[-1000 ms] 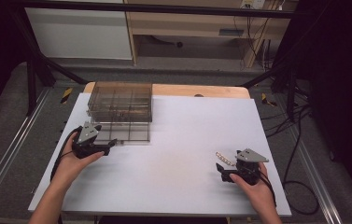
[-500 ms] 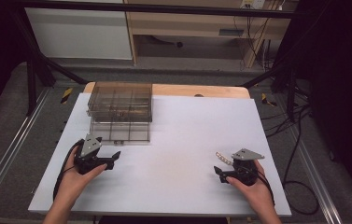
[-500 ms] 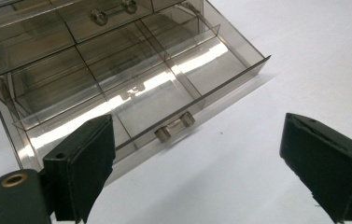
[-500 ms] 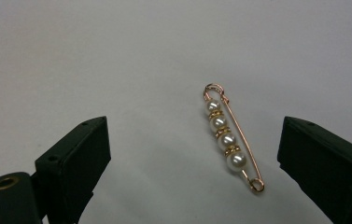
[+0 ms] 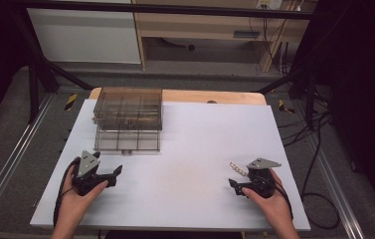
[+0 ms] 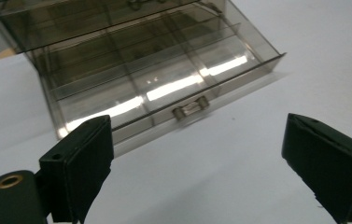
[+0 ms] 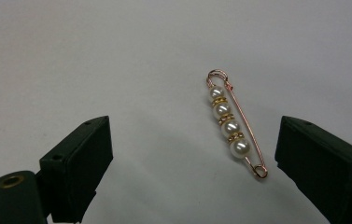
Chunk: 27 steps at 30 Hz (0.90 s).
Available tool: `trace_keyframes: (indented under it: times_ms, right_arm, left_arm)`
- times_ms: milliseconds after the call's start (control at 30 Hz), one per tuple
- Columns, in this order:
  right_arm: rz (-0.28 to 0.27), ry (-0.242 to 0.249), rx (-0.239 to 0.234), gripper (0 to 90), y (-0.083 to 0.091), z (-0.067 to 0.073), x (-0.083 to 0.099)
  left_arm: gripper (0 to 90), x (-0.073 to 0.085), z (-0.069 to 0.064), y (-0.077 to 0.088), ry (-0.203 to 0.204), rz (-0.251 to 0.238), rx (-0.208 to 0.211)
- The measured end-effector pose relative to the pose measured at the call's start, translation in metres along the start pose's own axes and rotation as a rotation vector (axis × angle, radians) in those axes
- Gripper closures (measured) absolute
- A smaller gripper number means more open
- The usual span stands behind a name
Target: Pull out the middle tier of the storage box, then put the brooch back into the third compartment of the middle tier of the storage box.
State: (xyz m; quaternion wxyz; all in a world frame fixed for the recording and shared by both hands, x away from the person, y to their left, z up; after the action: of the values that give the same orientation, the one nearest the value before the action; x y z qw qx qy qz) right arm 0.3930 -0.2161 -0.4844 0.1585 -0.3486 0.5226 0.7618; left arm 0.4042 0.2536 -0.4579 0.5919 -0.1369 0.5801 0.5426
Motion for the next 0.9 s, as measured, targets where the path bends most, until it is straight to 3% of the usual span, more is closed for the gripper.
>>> trace_keyframes:
  times_ms: [167,300,900]
  right_arm:
    - [0.017,-0.006,0.0,11.6,-0.003,-0.001,0.001]
    - [0.019,0.003,0.0,12.3,-0.001,0.0,0.002]
    - [0.061,0.025,0.016,22.4,-0.006,-0.001,0.008]
  left_arm:
    - [9.2,0.002,0.013,0.006,0.066,-0.03,-0.038]
    - [8.2,0.001,0.02,0.009,0.097,-0.057,-0.061]
    - [5.8,0.004,0.027,0.011,0.099,-0.061,-0.078]
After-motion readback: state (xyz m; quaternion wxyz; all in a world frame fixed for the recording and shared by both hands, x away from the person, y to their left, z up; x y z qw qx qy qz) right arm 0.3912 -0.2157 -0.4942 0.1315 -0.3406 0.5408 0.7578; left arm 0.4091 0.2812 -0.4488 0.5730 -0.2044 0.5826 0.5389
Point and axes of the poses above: each handheld gripper's, and its own axes: y roughly backward along the jaws, x roughly out of its underside, z roughly to its left, the point moved 6 cm from there along -y, roughly forward along the jaws, and after that the axes turned 14 degrees about -y, right-handed, at the moved point
